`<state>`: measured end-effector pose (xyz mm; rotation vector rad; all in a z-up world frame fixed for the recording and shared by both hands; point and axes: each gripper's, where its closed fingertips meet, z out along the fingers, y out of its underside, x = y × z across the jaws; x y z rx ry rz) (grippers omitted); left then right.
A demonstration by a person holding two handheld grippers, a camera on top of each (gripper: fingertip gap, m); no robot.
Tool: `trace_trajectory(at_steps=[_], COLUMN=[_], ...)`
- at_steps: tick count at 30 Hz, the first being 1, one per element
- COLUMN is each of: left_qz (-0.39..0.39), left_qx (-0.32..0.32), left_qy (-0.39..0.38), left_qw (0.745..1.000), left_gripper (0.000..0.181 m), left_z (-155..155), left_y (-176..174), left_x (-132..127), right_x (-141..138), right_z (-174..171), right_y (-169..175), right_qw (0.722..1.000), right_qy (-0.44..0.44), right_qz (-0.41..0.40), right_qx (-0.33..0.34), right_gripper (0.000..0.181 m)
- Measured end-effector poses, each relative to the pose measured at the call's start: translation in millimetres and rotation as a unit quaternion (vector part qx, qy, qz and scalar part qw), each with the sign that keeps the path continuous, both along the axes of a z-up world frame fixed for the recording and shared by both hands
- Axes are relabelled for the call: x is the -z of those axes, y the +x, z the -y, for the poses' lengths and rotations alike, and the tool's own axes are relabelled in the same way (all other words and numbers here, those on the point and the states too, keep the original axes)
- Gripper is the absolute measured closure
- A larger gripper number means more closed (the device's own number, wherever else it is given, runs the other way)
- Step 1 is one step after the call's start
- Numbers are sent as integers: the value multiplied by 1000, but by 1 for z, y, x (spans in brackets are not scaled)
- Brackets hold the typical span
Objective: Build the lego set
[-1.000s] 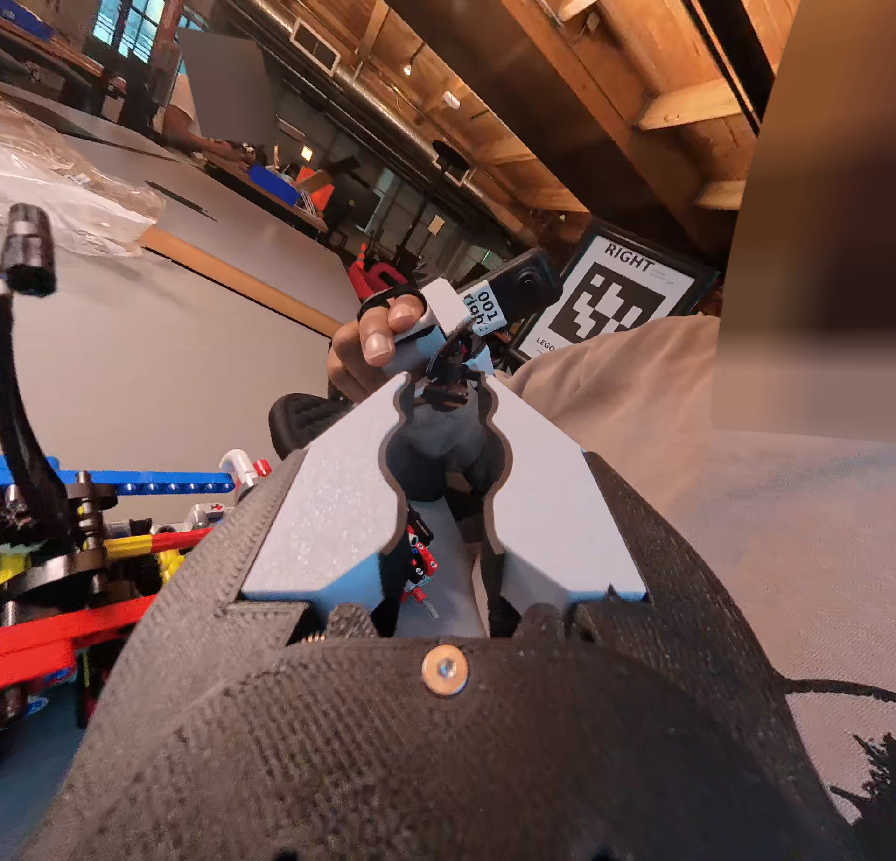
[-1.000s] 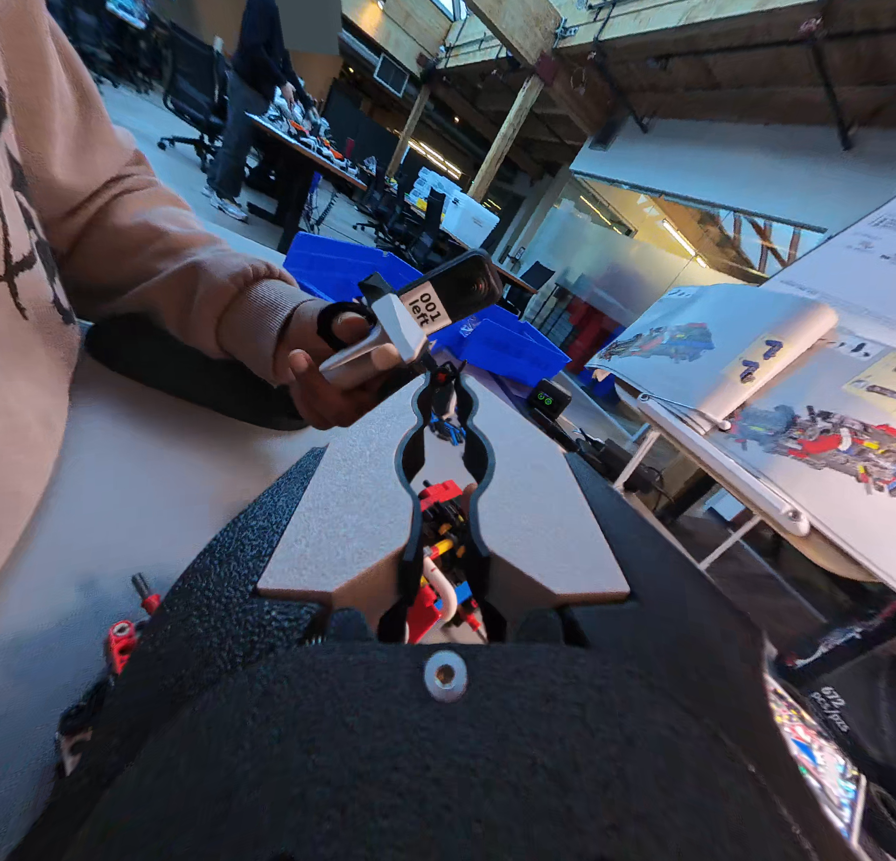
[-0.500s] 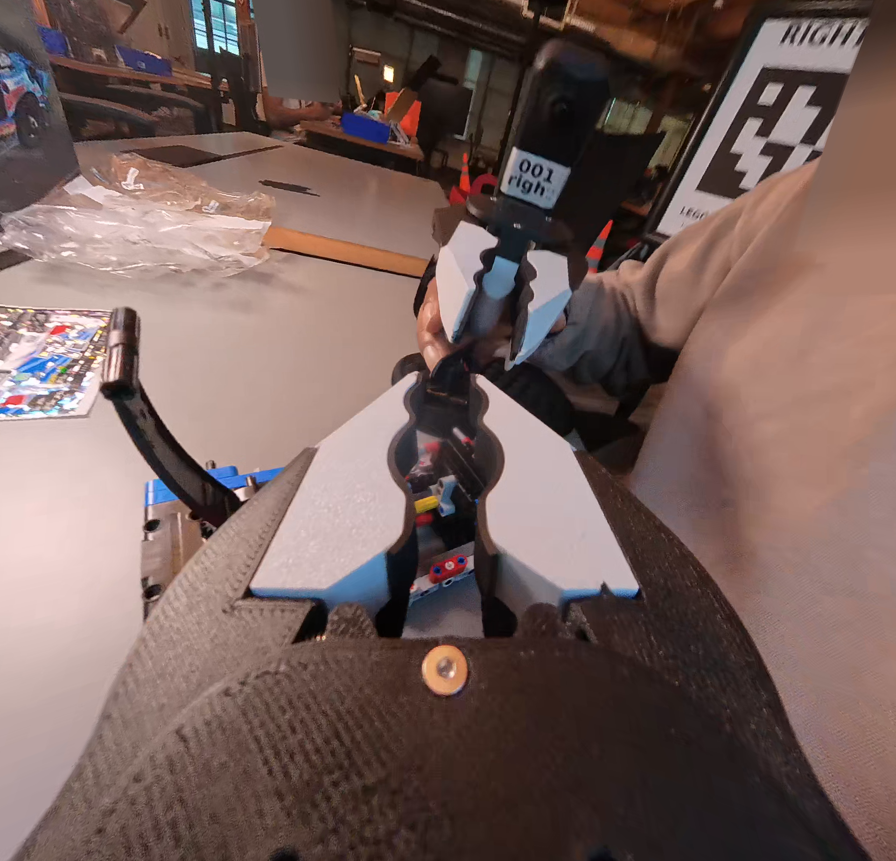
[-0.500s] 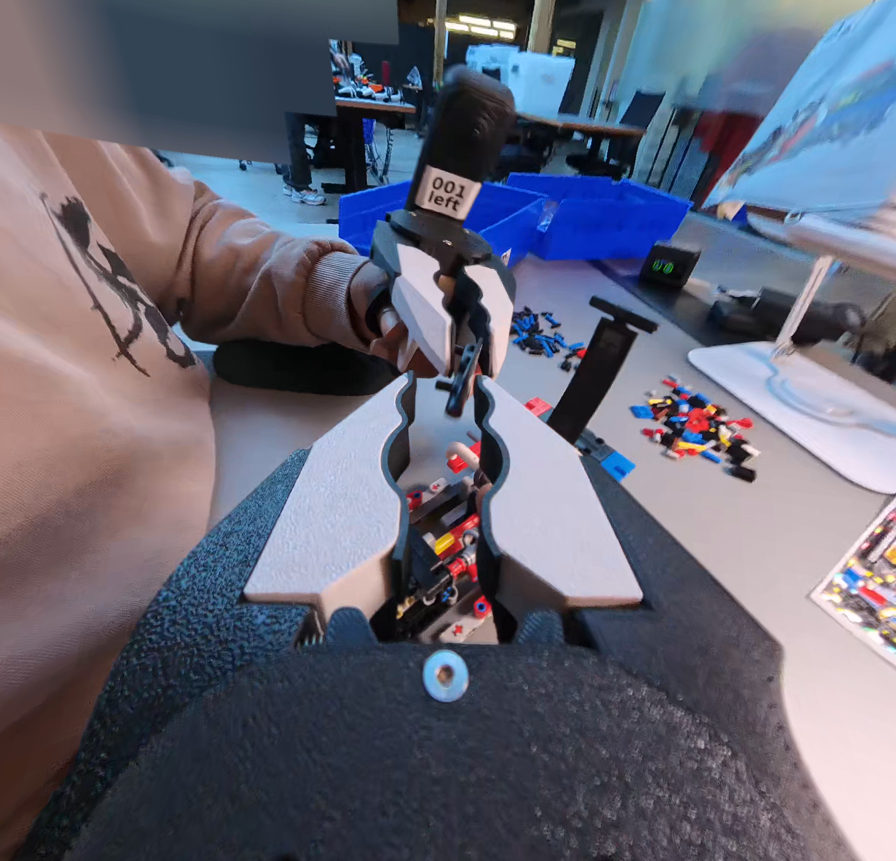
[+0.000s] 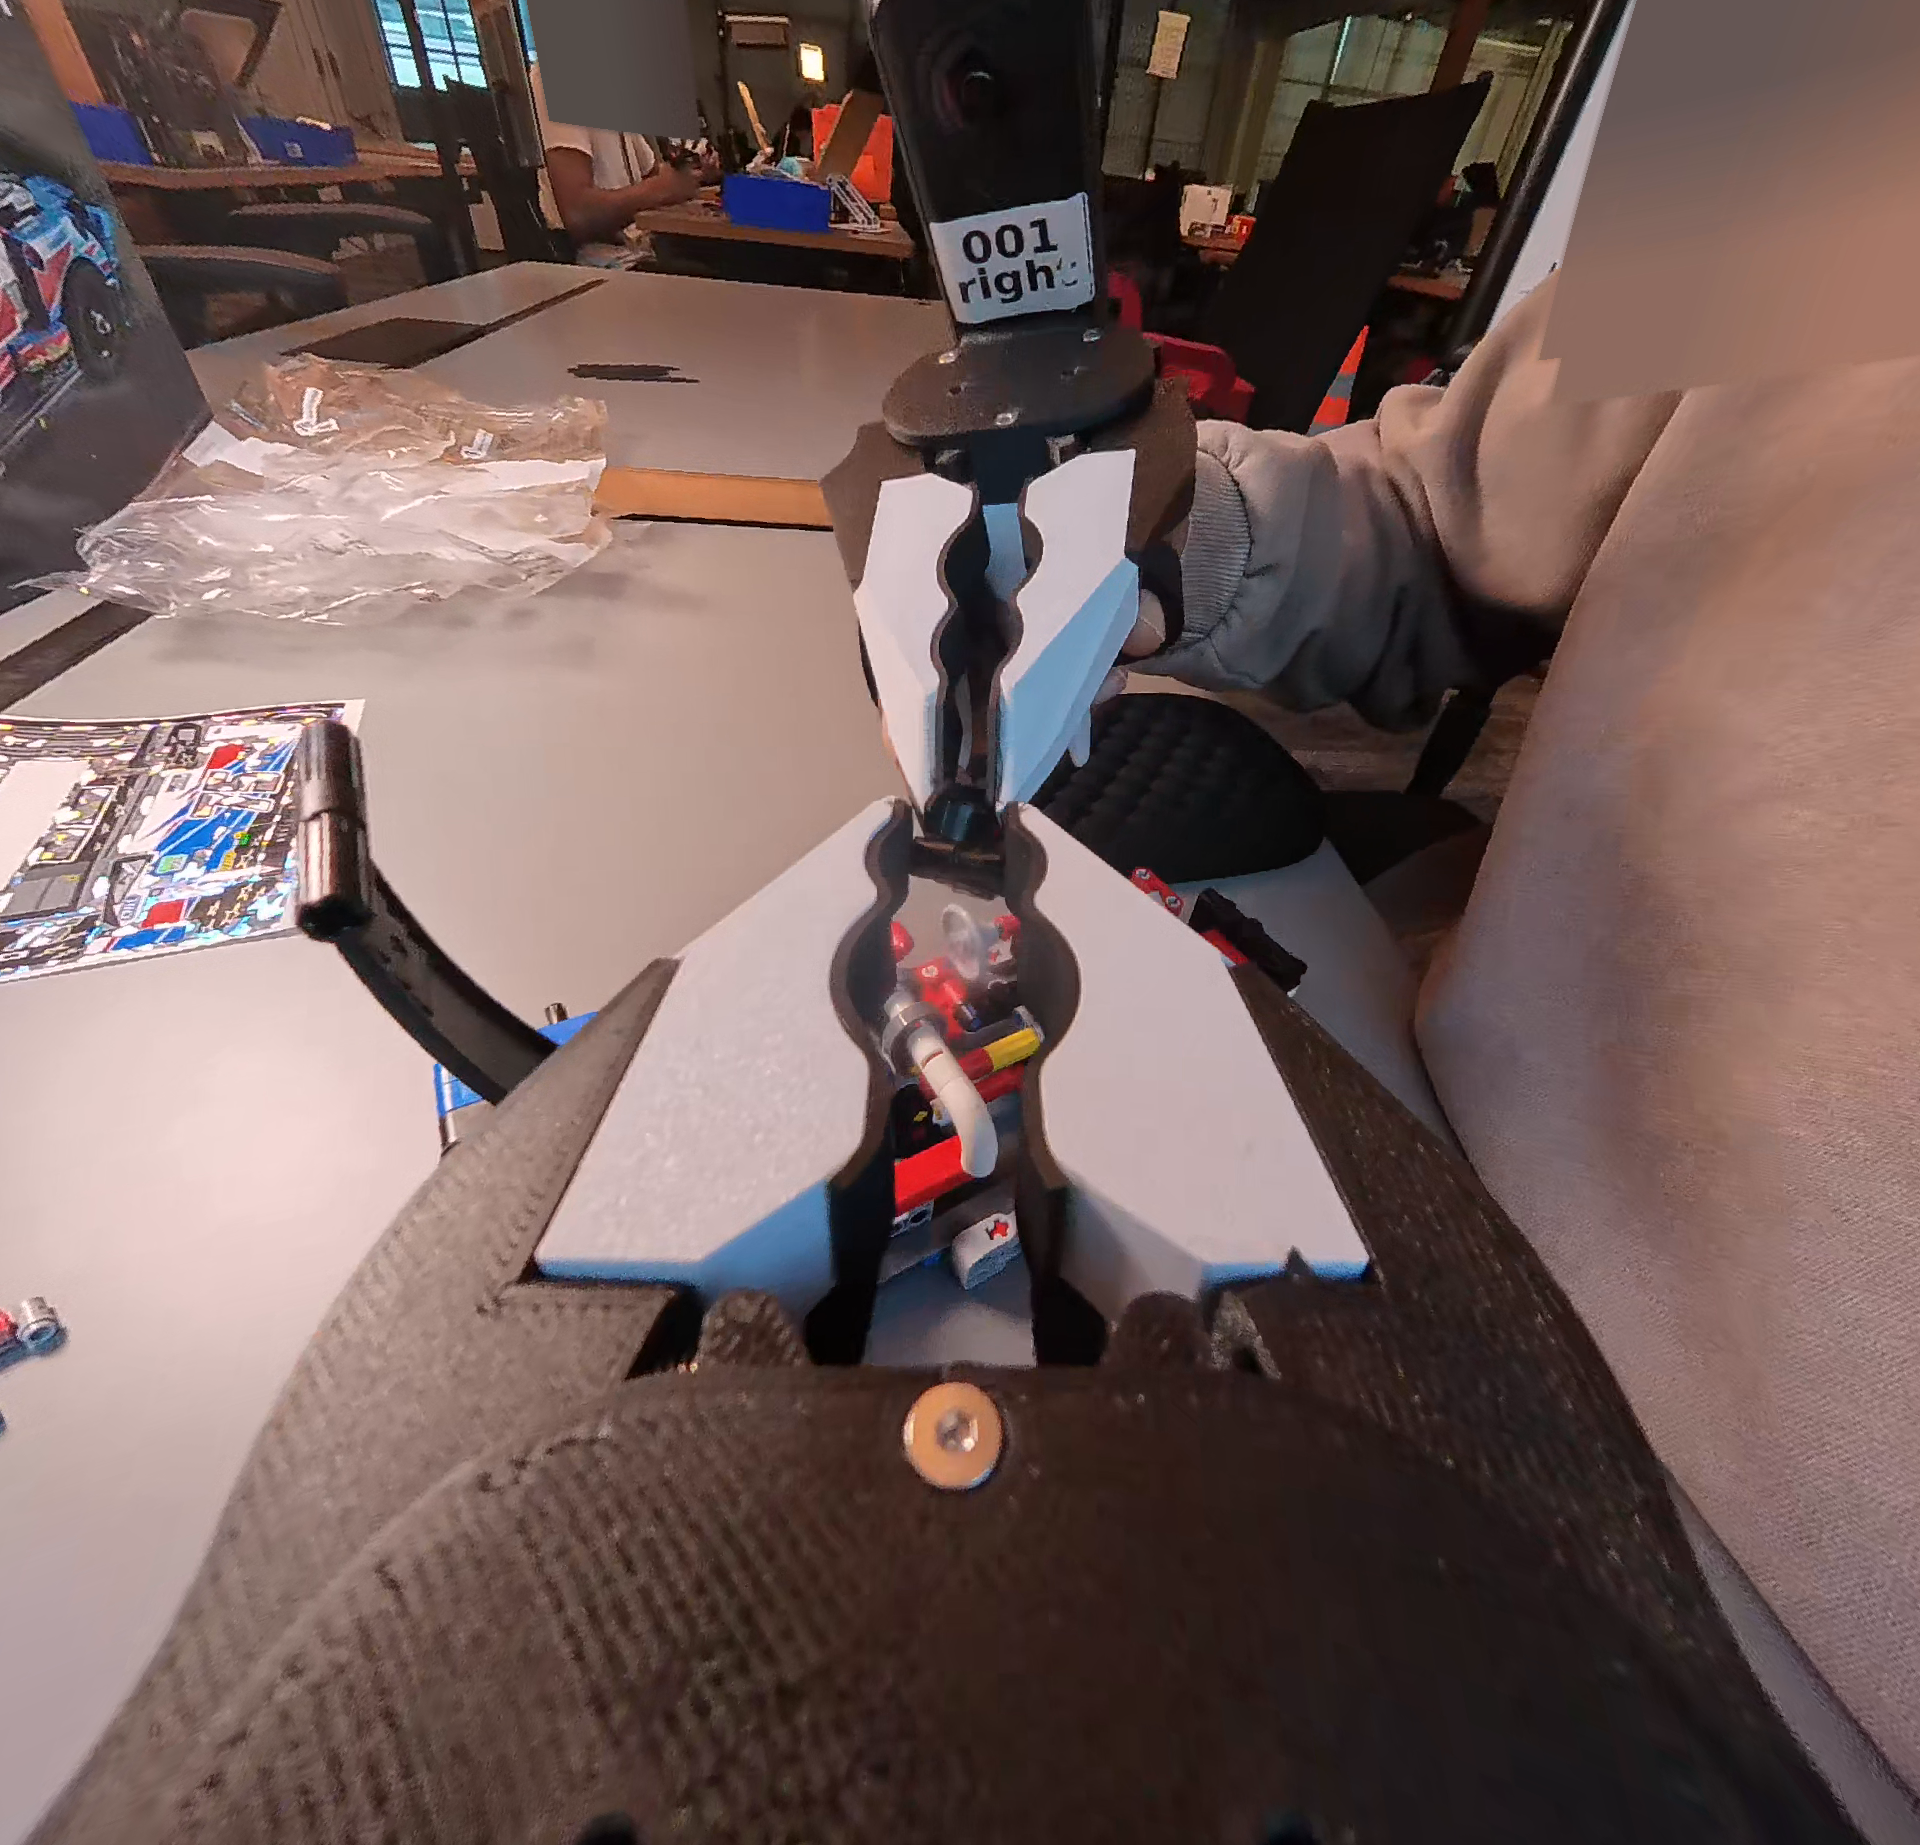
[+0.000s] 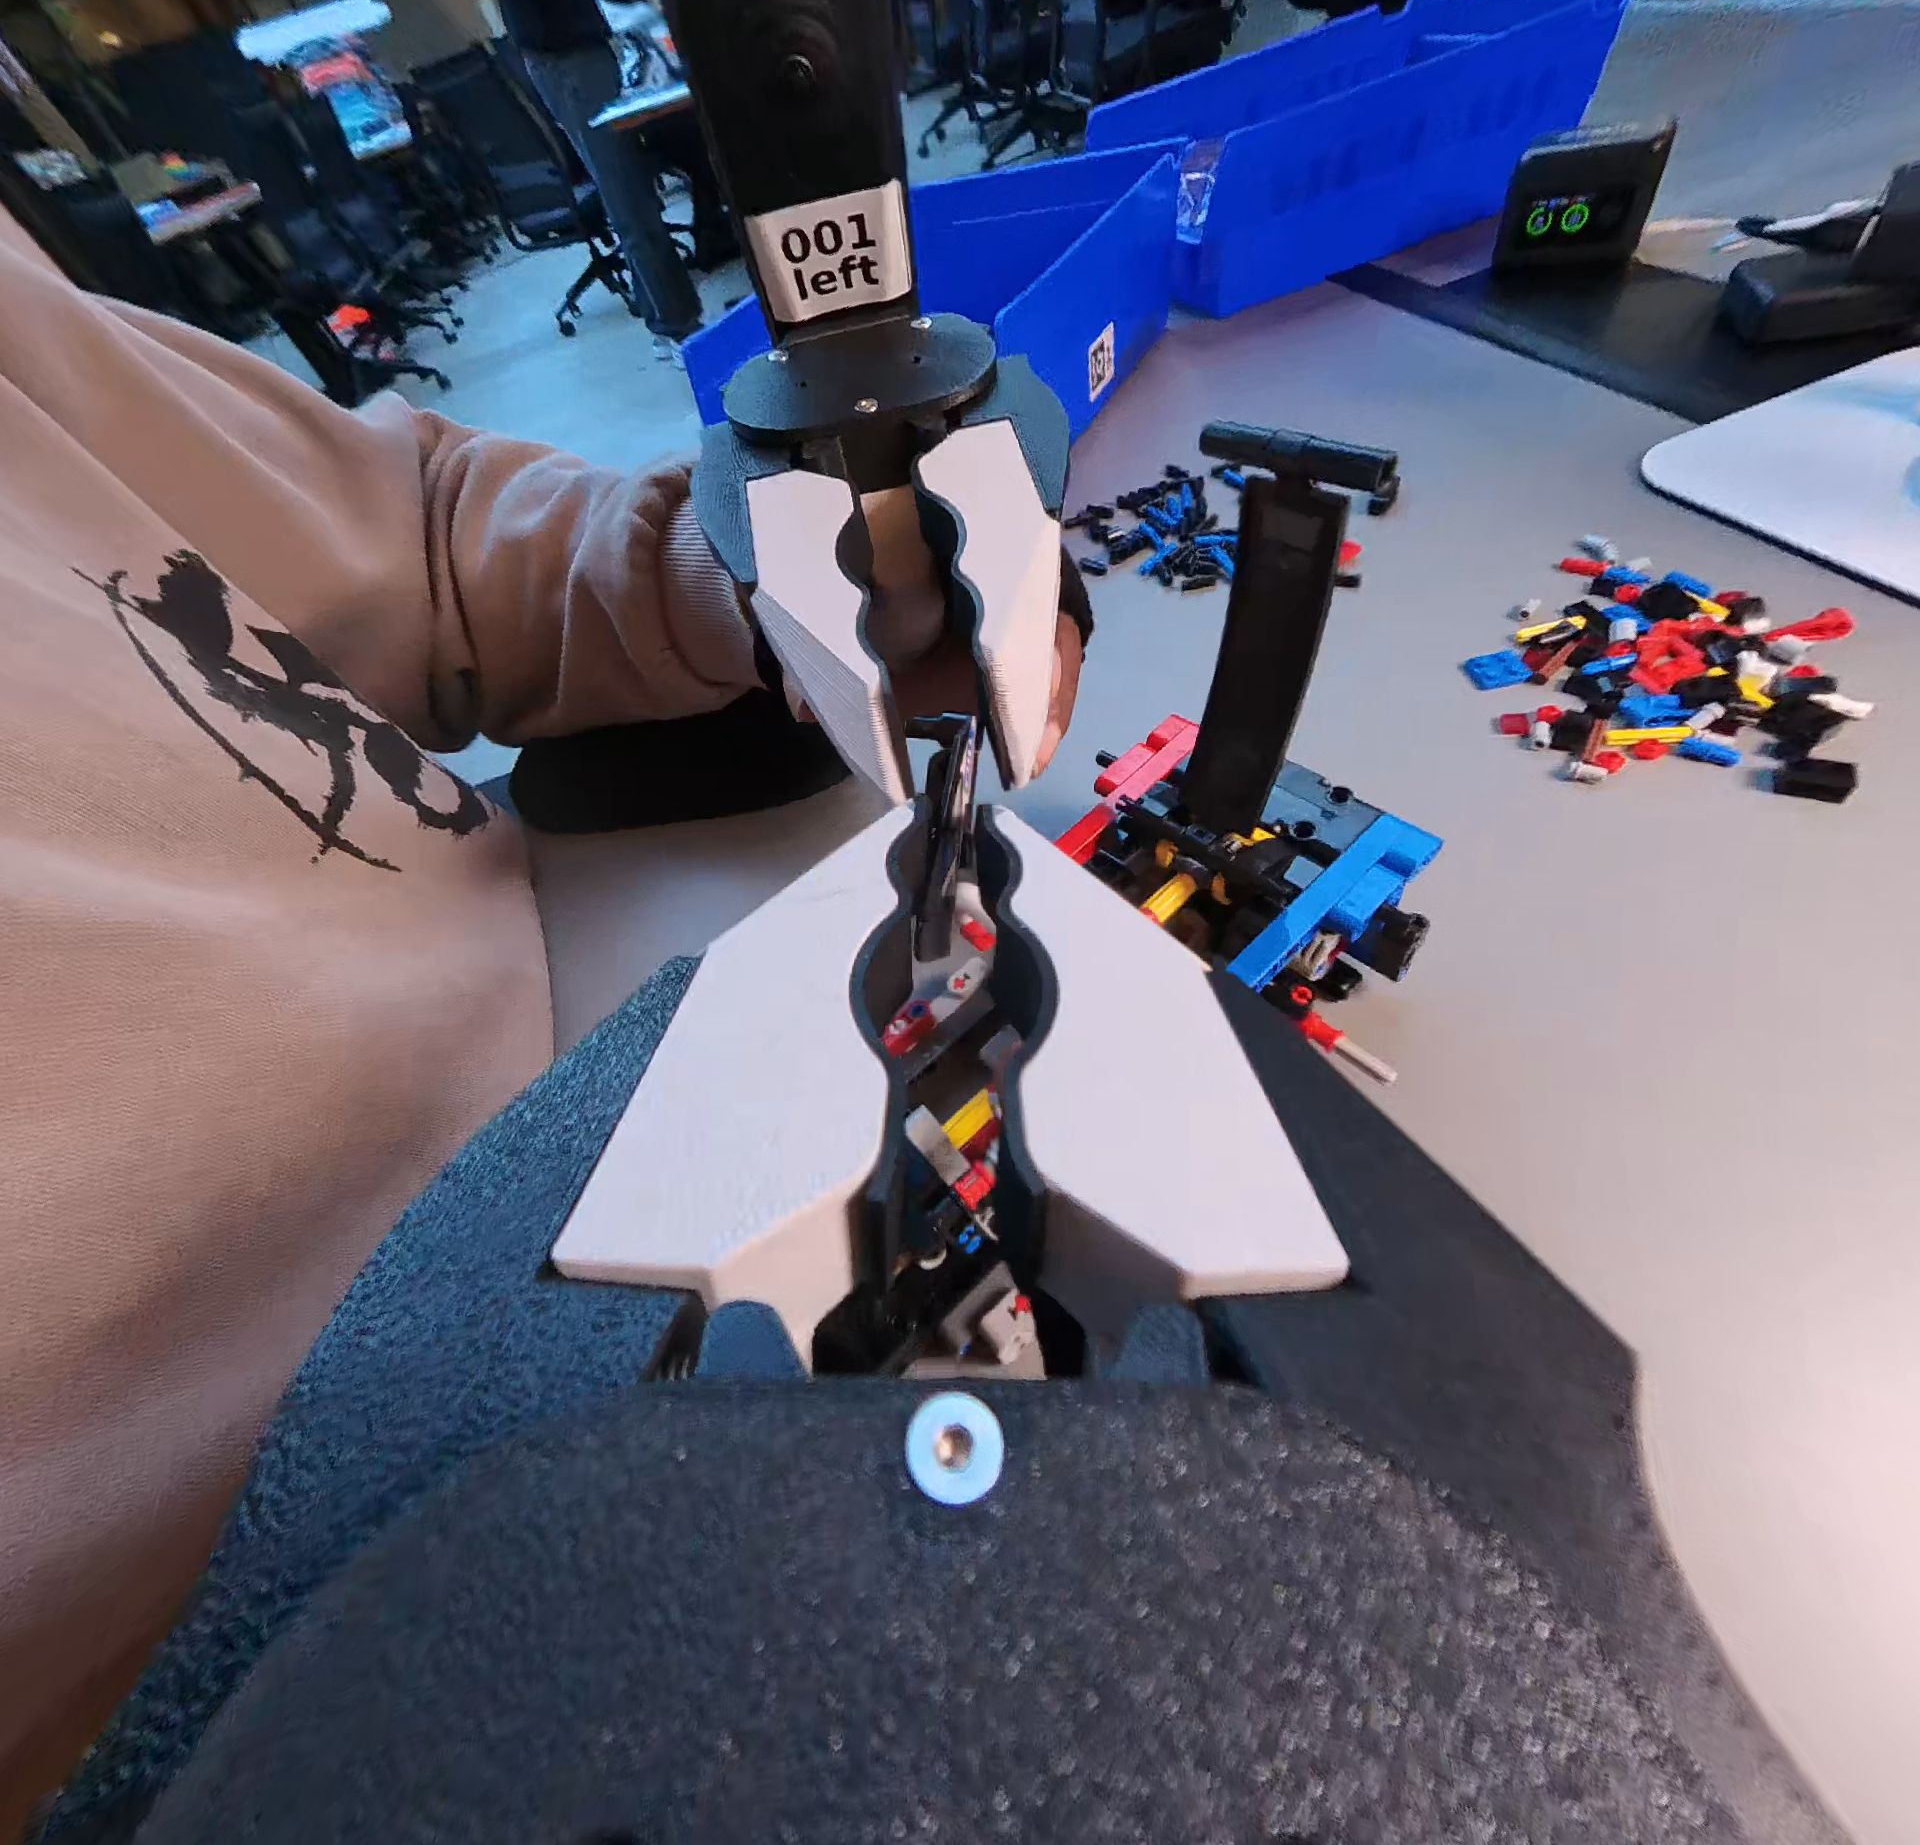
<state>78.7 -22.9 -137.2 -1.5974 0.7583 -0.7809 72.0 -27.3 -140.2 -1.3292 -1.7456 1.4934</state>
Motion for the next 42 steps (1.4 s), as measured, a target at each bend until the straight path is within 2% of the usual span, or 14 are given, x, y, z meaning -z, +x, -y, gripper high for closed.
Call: trace_trajectory(at_steps=[8, 12, 17, 19, 21, 23, 27, 30, 34, 36, 38, 40, 42], left_qz=[3, 2, -47, -73, -96, -111, -119, -102, -123, -154, -146, -115, -94], left_qx=[-14, -27, -88, -114, -135, -134, -113, -130, -162, -206, -254, -287, -308], left_qy=[-5, -8, 12, 1, -23, -9, -21, -12, -6, 4, -3, -19, -45], left_qw=[1000, 1000, 995, 991, 986, 985, 986, 986, 979, 966, 956, 951, 946], left_gripper=[166, 153, 151, 148, 145, 149, 161, 164, 163, 165, 174, 171, 156], left_z=[-7, -9, -12, -17, -24, -27, -23, -20, -16, -24, -36, -43, -43], left_y=[-9, -16, -50, -70, -85, -84, -60, -51, -42, -52, -71, -90, -106], left_x=[7, 5, -1, 4, 13, 10, -1, -17, -12, -5, -5, -9, -8], right_x=[10, 15, 33, 42, 50, 52, 32, 10, -4, -2, -2, -3, -4], right_z=[-6, -17, -60, -74, -79, -77, -66, -52, -42, -41, -43, -48, -54], right_y=[-9, -14, -11, -9, -9, -11, -20, -21, -15, -16, -20, -24, -25], right_qw=[1000, 999, 987, 979, 973, 972, 982, 990, 994, 994, 994, 994, 993], right_qy=[10, 5, 22, 24, 28, 32, 9, -2, 16, 18, 8, 11, 24], right_qz=[17, 38, 128, 169, 200, 211, 169, 117, 70, 59, 48, 37, 30], right_qx=[3, 23, 93, 107, 109, 103, 89, 78, 83, 87, 94, 99, 109], right_gripper=[181, 181, 181, 181, 181, 181, 181, 181, 181, 181, 181, 181, 181])
